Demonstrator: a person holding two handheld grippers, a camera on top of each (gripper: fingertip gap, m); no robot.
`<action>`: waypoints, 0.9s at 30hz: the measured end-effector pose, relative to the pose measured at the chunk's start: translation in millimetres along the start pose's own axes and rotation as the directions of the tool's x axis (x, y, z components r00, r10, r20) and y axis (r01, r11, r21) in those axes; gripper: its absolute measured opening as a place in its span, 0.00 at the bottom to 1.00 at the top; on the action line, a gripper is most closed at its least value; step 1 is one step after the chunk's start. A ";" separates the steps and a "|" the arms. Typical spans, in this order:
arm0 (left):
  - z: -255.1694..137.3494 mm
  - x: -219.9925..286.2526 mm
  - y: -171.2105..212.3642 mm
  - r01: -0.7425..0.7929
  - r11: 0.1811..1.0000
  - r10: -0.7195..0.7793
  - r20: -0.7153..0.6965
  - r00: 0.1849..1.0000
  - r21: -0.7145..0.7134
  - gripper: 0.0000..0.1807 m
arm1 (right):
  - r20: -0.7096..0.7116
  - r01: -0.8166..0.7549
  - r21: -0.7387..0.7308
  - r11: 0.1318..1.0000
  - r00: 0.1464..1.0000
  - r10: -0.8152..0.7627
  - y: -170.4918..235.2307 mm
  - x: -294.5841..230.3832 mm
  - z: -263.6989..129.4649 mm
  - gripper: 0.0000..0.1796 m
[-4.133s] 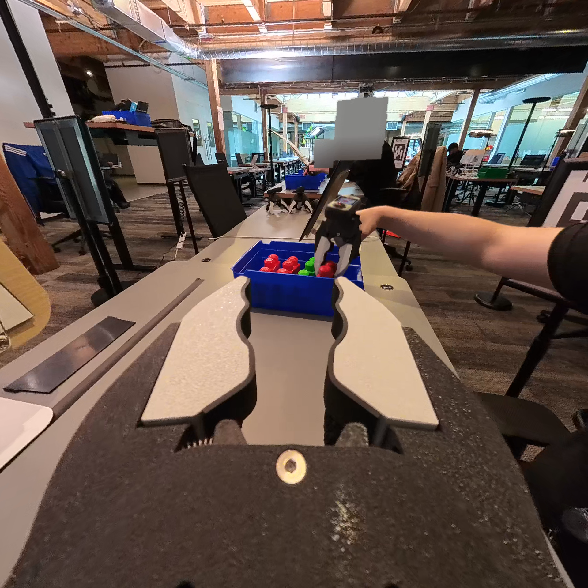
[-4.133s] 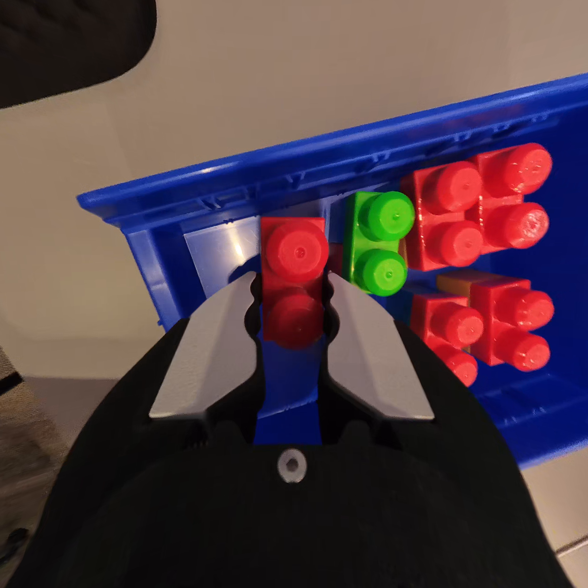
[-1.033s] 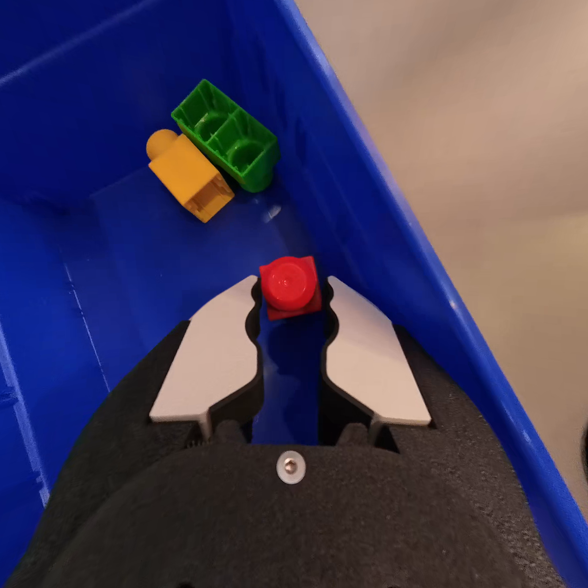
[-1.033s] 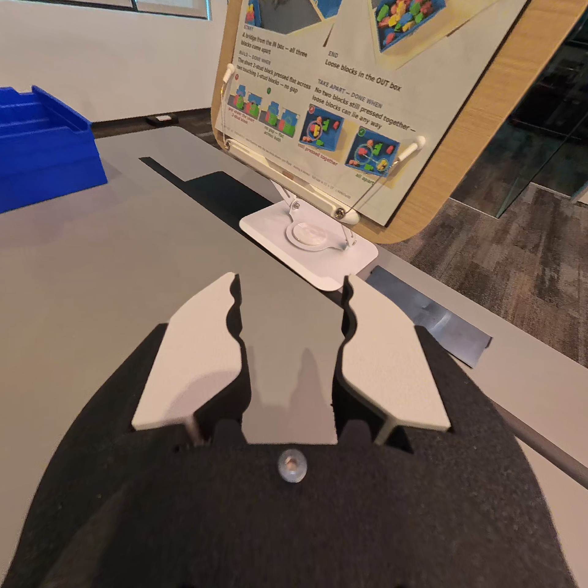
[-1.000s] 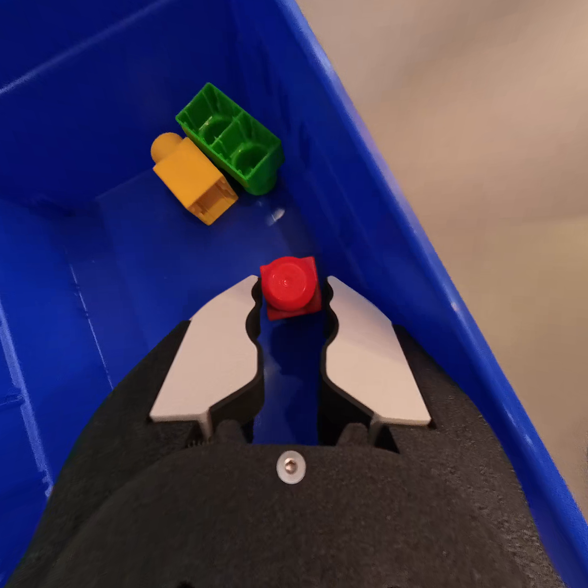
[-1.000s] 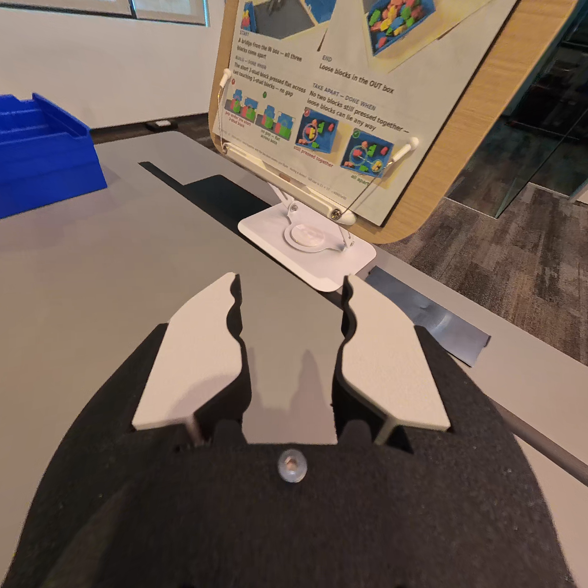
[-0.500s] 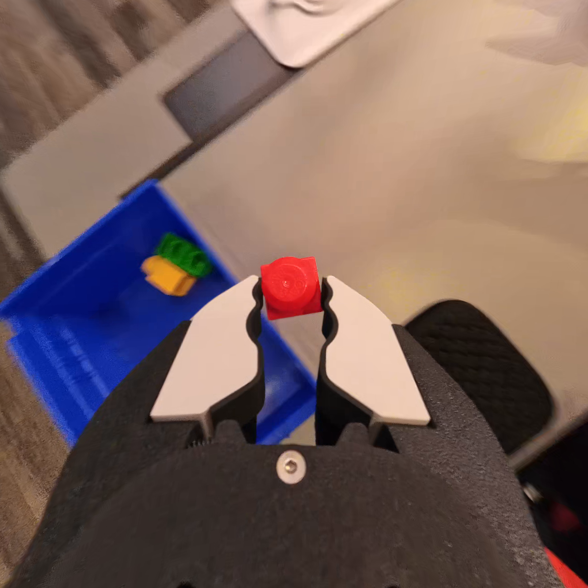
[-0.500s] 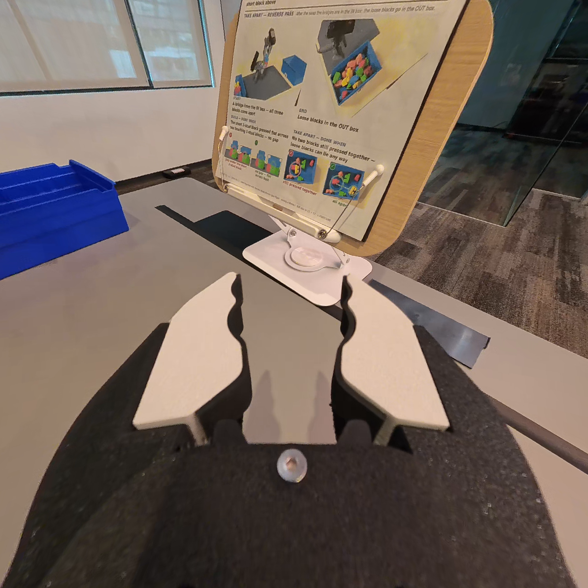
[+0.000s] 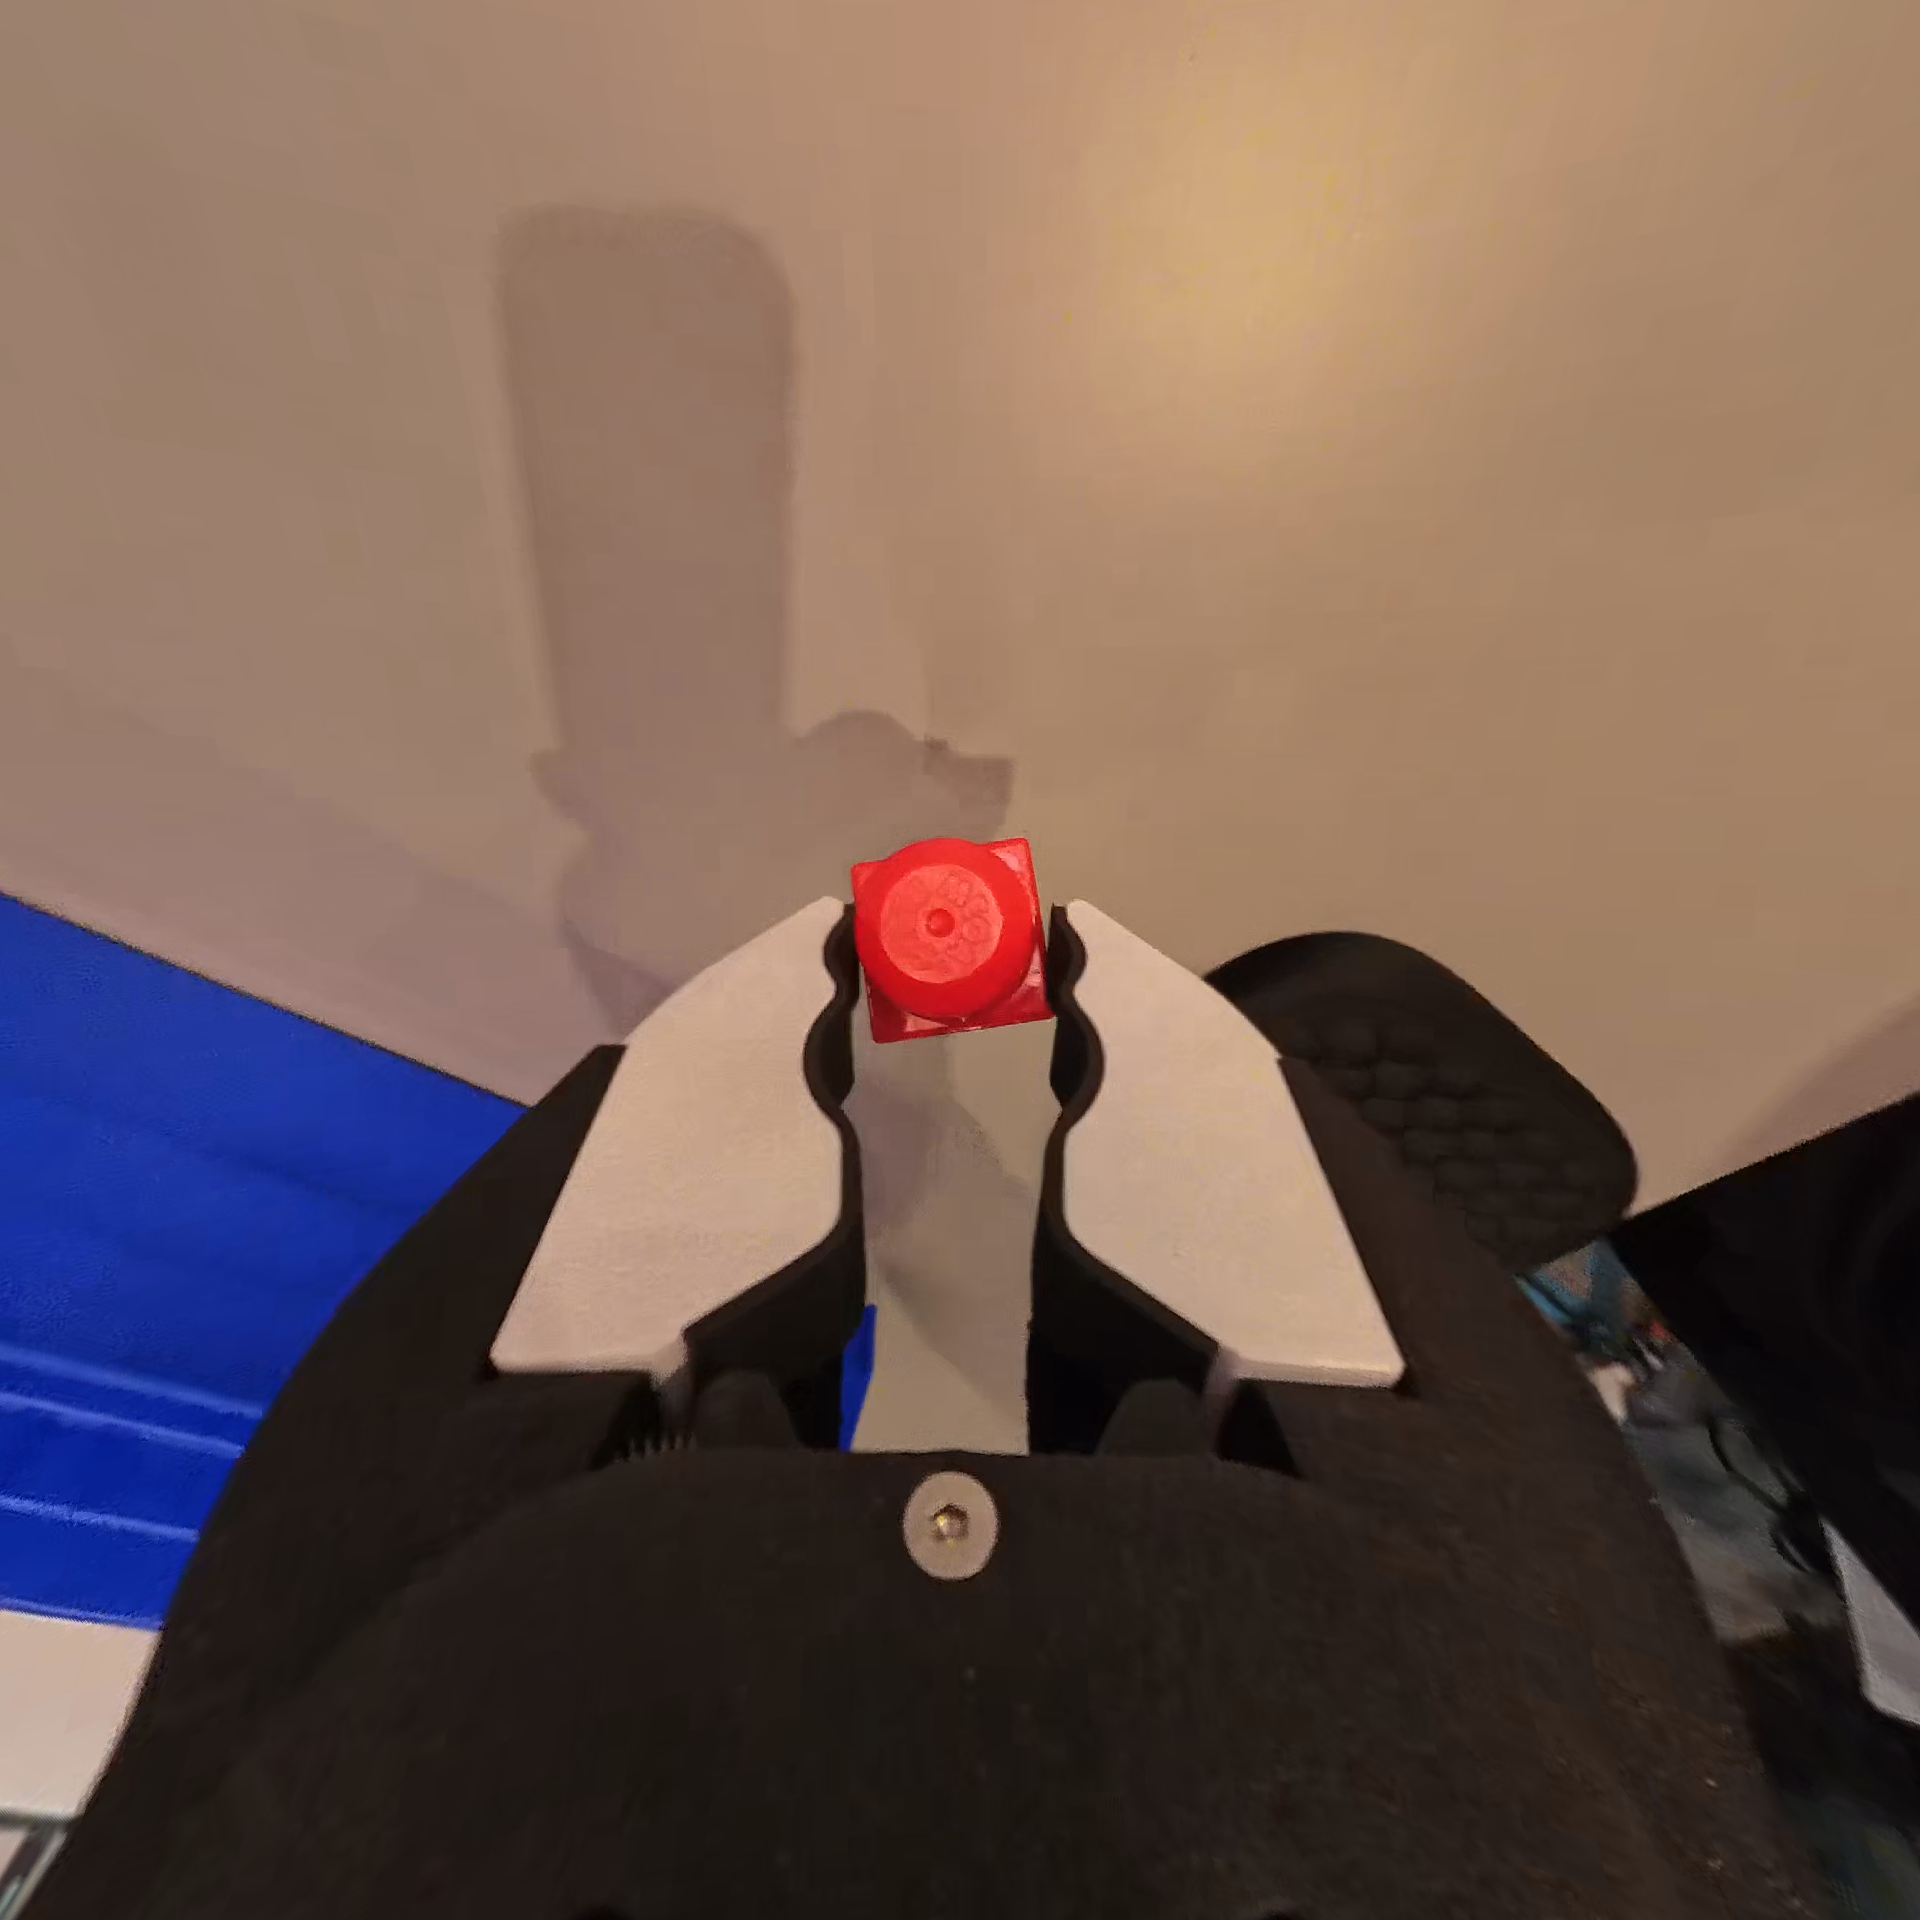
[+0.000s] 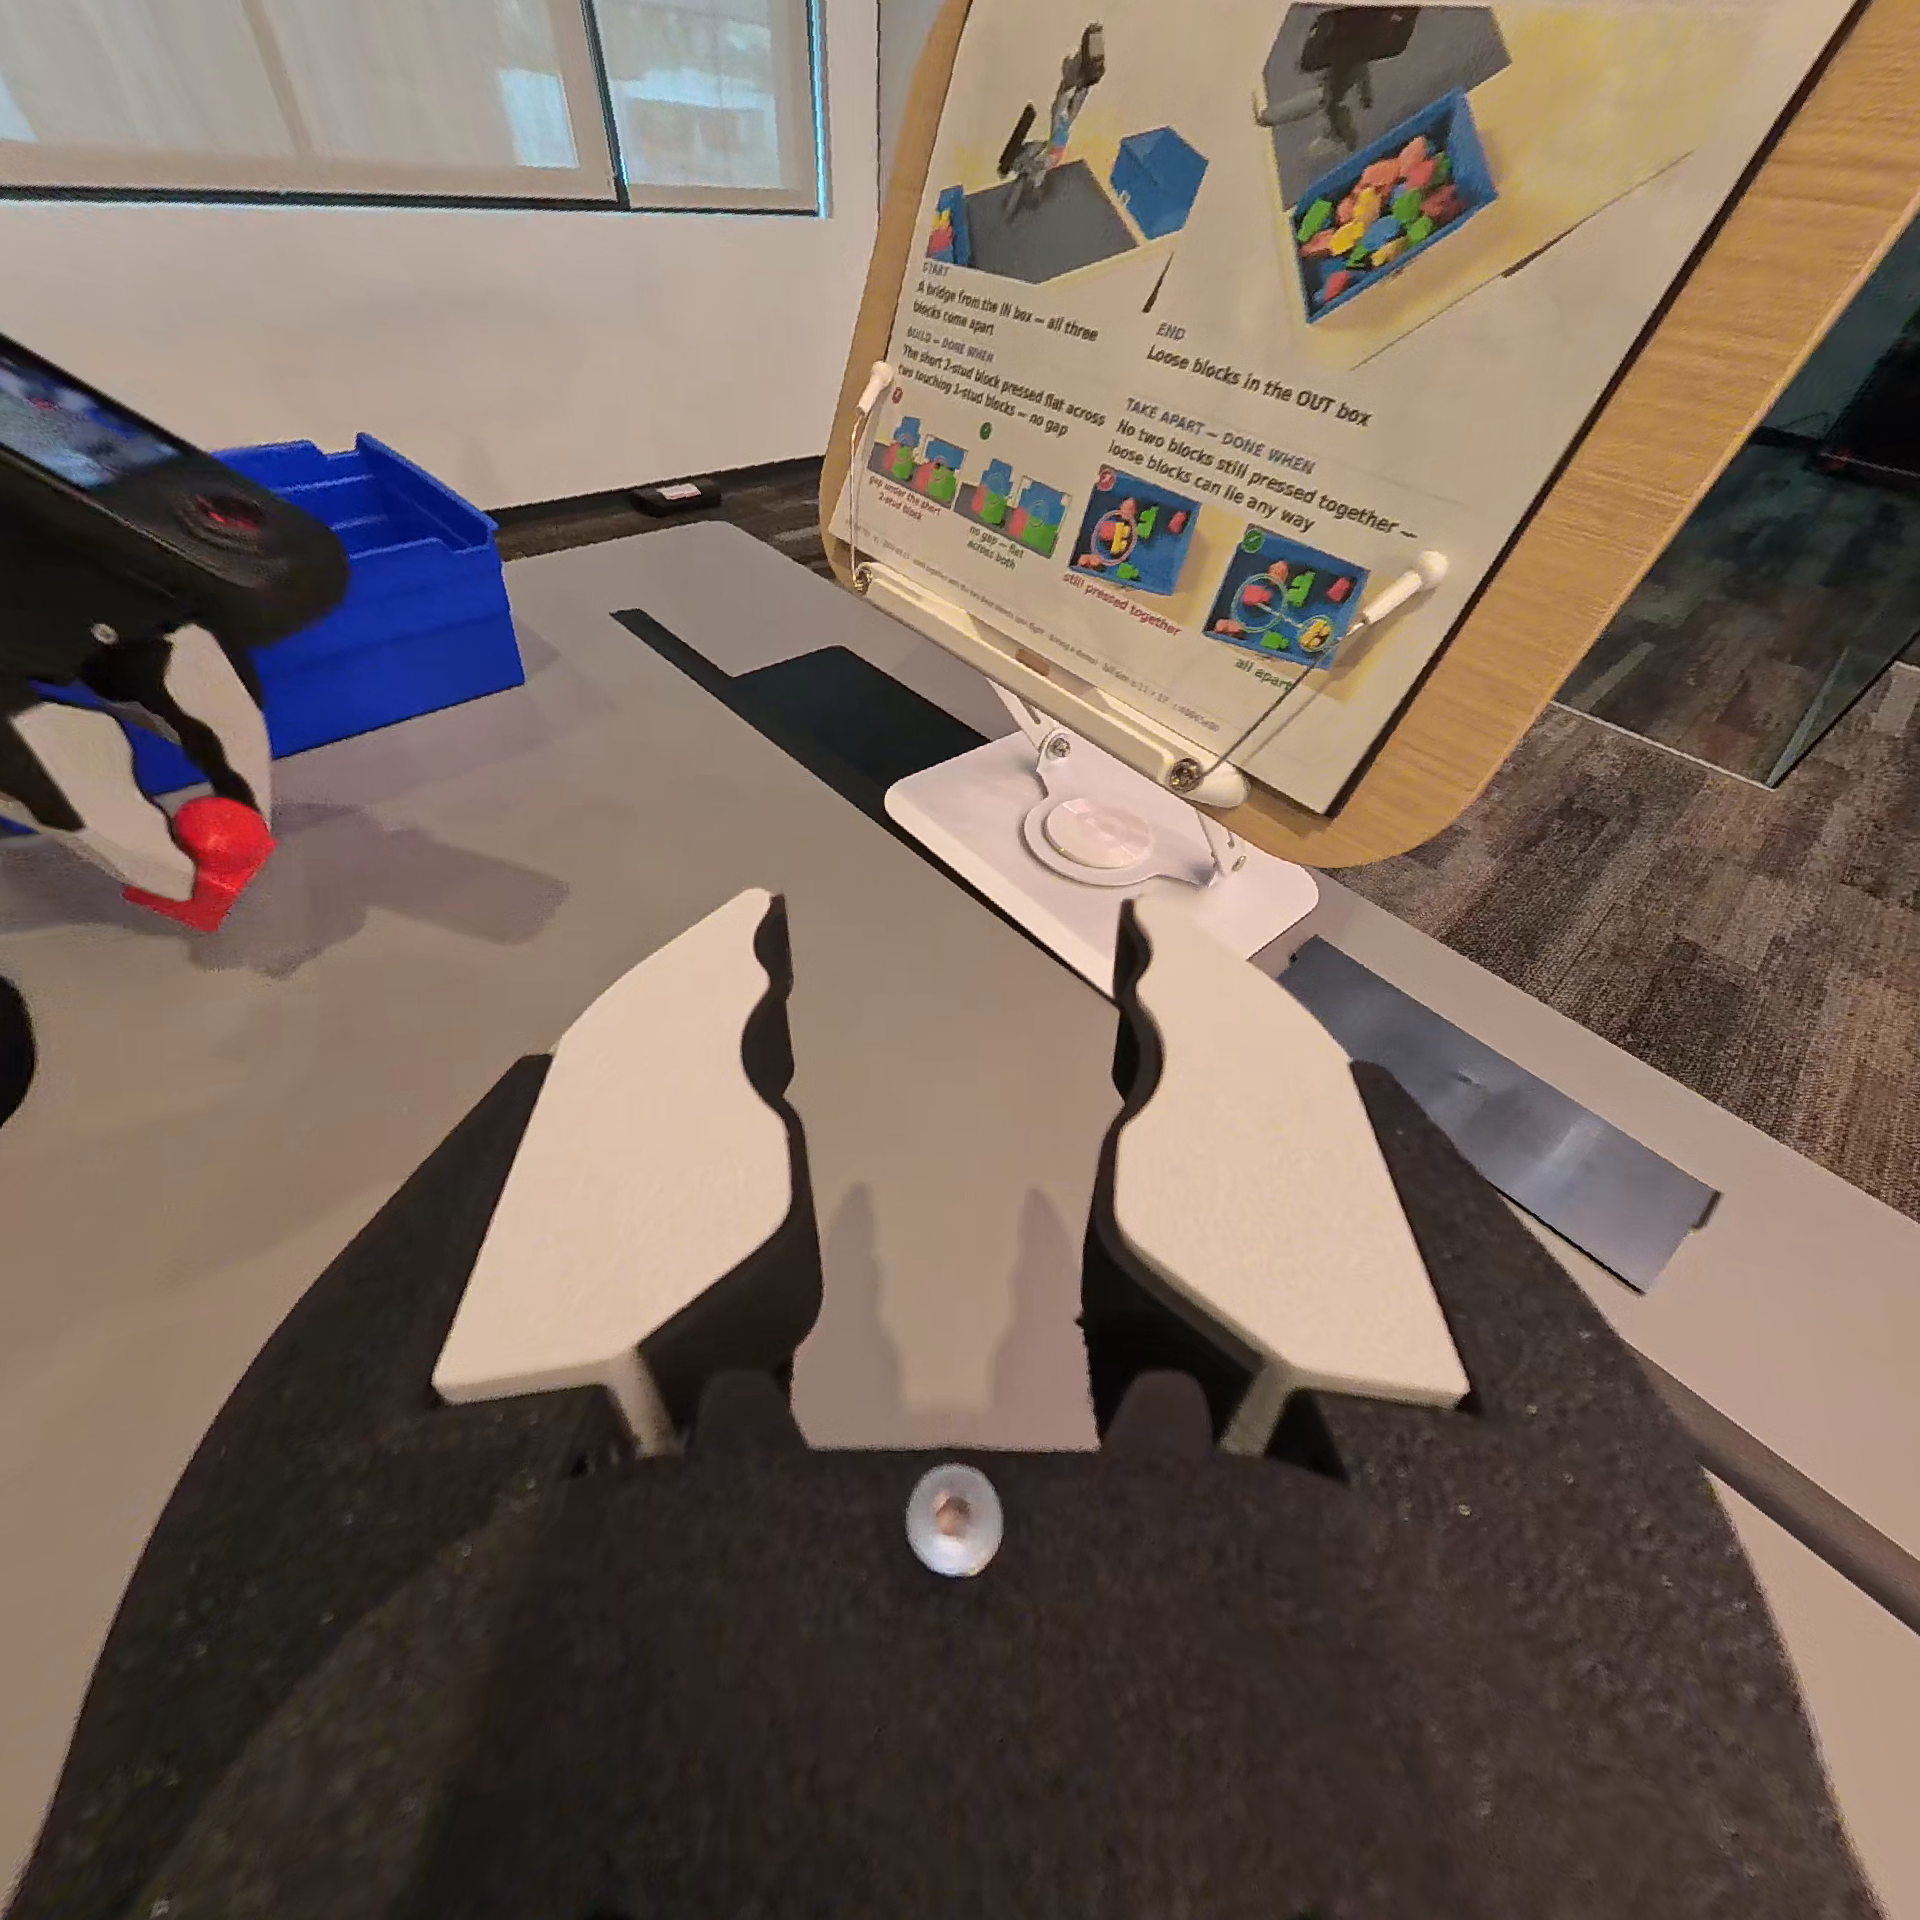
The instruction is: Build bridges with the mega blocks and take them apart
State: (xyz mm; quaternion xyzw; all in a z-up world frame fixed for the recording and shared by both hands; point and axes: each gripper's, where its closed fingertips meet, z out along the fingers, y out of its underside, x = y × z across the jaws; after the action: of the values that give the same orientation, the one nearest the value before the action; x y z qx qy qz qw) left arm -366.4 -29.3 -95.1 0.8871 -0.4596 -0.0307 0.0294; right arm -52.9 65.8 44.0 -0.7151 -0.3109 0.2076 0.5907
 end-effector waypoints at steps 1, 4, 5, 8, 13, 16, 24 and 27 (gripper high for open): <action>6.0 3.6 -0.3 0.011 0.999 -0.012 -0.021 1.000 -0.040 0.19 | 0.005 0.003 -0.003 1.000 1.000 -0.003 0.7 -1.2 1.0 0.33; 21.1 7.1 1.0 0.009 0.987 -0.015 -0.039 0.999 -0.158 0.19 | 0.010 0.017 -0.022 1.000 1.000 -0.017 4.4 -1.6 2.7 0.33; 25.1 6.6 0.3 0.000 0.982 -0.006 -0.033 0.999 -0.187 0.19 | 0.006 0.019 -0.024 1.000 1.000 -0.019 5.0 -0.3 2.4 0.33; 34.5 7.5 -3.0 0.003 0.965 -0.012 -0.031 0.999 -0.262 0.19 | 0.012 -0.001 -0.006 1.000 1.000 0.001 3.9 2.9 -0.8 0.33; 39.4 9.5 -9.4 -0.009 0.943 -0.007 -0.045 0.999 -0.334 0.19 | 0.020 -0.049 0.037 0.998 0.999 0.048 0.0 10.7 -8.4 0.33; 42.0 9.8 -16.0 -0.009 0.942 -0.011 -0.056 0.998 -0.334 0.19 | 0.013 -0.064 0.047 0.997 0.998 0.063 0.8 16.7 -11.8 0.33; 48.2 10.2 -27.4 0.019 0.960 -0.042 -0.076 0.996 -0.280 0.30 | 0.089 -0.157 0.131 0.979 0.985 0.146 -10.9 17.6 -23.0 0.32; 36.4 6.6 -37.9 0.014 0.983 -0.029 -0.077 0.997 -0.185 0.34 | 0.086 -0.154 0.134 0.979 0.986 0.143 -9.5 20.4 -26.1 0.32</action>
State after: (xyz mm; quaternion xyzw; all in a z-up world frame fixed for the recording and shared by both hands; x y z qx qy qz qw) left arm -334.8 -13.7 -134.6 0.8860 -0.4437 -0.0378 0.1292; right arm -22.7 62.2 60.3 -0.6846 -0.2633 0.2997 0.6101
